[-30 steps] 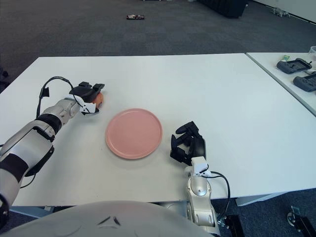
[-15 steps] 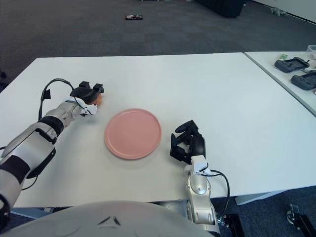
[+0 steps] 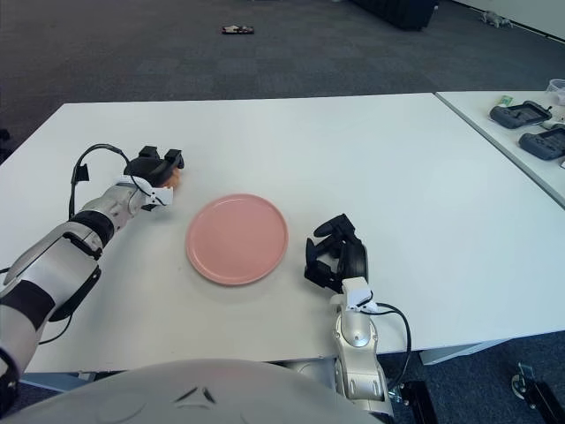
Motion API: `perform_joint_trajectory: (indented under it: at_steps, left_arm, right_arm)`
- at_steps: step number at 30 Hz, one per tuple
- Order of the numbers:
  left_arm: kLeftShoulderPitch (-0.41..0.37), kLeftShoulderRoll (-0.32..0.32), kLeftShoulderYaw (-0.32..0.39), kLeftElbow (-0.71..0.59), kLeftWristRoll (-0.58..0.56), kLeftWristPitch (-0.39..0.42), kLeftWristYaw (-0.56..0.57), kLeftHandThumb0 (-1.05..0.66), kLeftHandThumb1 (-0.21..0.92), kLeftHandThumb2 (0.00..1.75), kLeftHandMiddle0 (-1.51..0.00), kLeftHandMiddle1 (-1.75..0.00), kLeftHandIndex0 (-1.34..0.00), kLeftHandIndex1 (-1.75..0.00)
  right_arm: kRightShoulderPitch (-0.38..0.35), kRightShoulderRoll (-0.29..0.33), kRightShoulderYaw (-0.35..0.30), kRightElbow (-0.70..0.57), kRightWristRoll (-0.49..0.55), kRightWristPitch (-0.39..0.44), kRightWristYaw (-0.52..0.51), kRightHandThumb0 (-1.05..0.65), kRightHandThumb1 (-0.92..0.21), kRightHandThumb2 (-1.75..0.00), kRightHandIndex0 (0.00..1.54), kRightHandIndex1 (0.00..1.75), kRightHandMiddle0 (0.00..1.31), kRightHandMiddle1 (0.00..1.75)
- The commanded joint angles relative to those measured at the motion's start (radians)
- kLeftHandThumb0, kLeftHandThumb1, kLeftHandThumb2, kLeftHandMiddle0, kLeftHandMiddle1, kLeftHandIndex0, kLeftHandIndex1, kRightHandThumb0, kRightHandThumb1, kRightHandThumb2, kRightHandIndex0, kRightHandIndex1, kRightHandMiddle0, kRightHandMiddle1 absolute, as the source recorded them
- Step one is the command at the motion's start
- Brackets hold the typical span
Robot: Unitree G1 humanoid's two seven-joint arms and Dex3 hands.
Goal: Put the apple into the plate.
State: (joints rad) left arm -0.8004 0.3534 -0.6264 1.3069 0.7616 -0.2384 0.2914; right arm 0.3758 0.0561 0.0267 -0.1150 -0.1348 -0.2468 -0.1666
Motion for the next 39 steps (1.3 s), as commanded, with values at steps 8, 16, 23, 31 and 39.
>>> perform_joint_trajectory:
  at_steps: [8, 16, 23, 31, 39]
  left_arm:
    - [0.071, 0.005, 0.010, 0.032, -0.007, -0.004, -0.035, 0.00, -0.01, 1.65, -0.91, -1.62, -0.61, -1.75]
    - [0.072, 0.005, 0.027, 0.030, -0.017, -0.017, -0.043, 0.00, -0.01, 1.66, -0.91, -1.62, -0.62, -1.75]
    - [0.070, 0.005, 0.027, 0.029, -0.013, -0.016, -0.052, 0.00, -0.02, 1.66, -0.92, -1.61, -0.62, -1.75]
    - [0.075, 0.002, 0.059, 0.023, -0.048, -0.019, -0.053, 0.00, -0.03, 1.67, -0.93, -1.61, -0.63, -1.75]
    - [0.065, -0.001, 0.080, 0.014, -0.071, -0.008, -0.054, 0.00, -0.05, 1.68, -0.94, -1.60, -0.65, -1.75]
  right_arm:
    - [-0.013, -0.002, -0.006, 0.009, 0.003, -0.003, 0.000, -0.43, -0.47, -1.13, 0.76, 1.58, 0.49, 1.75]
    - [-0.016, -0.007, -0.007, 0.014, -0.002, -0.007, 0.001, -0.43, -0.48, -1.12, 0.75, 1.59, 0.48, 1.75]
    - [-0.019, -0.007, -0.007, 0.023, 0.003, -0.023, 0.001, -0.43, -0.48, -1.12, 0.76, 1.60, 0.48, 1.75]
    - [-0.018, -0.010, -0.007, 0.032, -0.001, -0.041, 0.000, -0.43, -0.48, -1.12, 0.79, 1.65, 0.48, 1.75]
    - [-0.021, -0.009, -0.007, 0.038, 0.006, -0.049, 0.003, -0.43, -0.47, -1.13, 0.82, 1.68, 0.49, 1.75]
